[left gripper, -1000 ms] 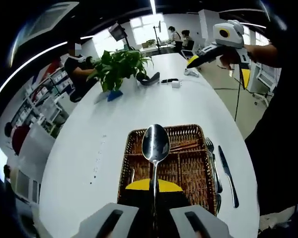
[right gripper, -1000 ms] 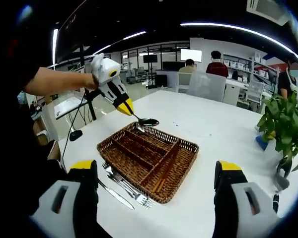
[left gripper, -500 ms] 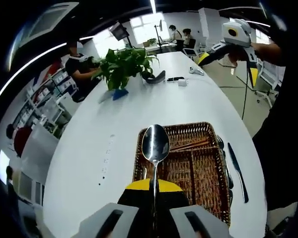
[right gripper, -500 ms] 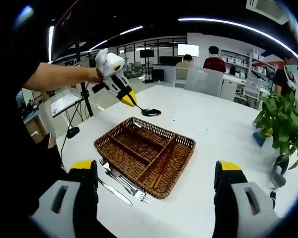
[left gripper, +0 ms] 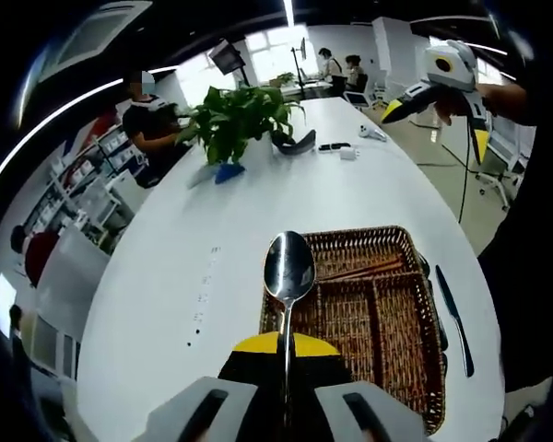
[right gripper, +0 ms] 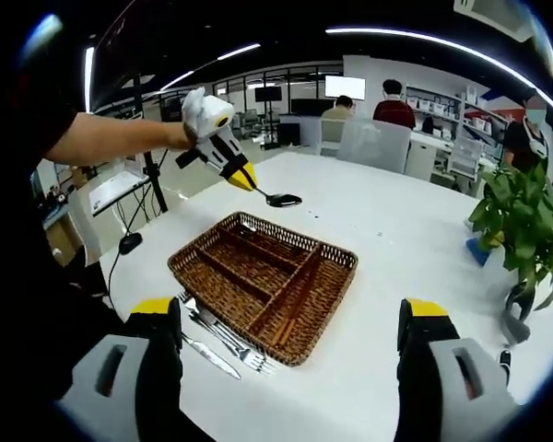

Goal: Arrange the knives, forks, and spoons in their matching storage slots by inserting each utensil handle-first until every utensil is classified and aligned in the correct compartment

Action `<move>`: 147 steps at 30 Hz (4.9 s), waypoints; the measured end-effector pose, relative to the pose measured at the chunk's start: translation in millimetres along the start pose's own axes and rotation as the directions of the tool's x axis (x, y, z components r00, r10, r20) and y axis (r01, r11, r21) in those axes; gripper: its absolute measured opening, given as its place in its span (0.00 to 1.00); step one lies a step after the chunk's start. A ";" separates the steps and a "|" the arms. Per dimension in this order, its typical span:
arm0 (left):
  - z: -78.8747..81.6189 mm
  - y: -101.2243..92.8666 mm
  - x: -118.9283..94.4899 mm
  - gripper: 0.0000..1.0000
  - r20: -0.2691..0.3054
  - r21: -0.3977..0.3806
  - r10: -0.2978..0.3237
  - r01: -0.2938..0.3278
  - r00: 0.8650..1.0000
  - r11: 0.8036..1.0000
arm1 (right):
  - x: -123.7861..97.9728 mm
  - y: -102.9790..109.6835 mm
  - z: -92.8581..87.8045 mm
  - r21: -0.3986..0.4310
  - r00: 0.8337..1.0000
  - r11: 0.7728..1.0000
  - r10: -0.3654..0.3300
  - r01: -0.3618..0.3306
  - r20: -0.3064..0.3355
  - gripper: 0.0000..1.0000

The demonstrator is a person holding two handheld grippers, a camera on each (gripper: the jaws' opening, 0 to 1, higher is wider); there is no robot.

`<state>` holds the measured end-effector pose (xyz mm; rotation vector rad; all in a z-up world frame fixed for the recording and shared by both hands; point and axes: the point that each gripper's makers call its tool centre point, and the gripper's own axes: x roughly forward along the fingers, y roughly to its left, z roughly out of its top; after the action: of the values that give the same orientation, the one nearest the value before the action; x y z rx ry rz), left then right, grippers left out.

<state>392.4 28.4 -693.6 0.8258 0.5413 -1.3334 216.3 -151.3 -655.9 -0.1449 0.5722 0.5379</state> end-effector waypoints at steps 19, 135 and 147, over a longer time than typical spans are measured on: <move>-27.3 6.3 35.7 0.00 -0.011 -0.035 -0.017 0.016 1.000 0.999 | 3.2 -1.9 1.9 0.010 1.000 1.000 0.008 -0.008 0.001 0.99; -53.8 -165.8 -184.2 1.00 0.112 -0.524 0.522 -0.396 0.846 0.754 | -41.1 10.7 27.5 -0.251 0.996 0.967 0.060 -0.040 0.071 0.99; -69.4 -174.2 -195.9 1.00 0.107 -0.527 0.521 -0.396 0.847 0.752 | -29.5 26.3 20.7 -0.277 0.995 0.957 0.099 -0.089 0.024 0.99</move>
<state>194.3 200.0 -623.9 0.3257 0.4086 -0.7636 191.6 -136.2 -622.0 -0.3732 0.4661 0.7110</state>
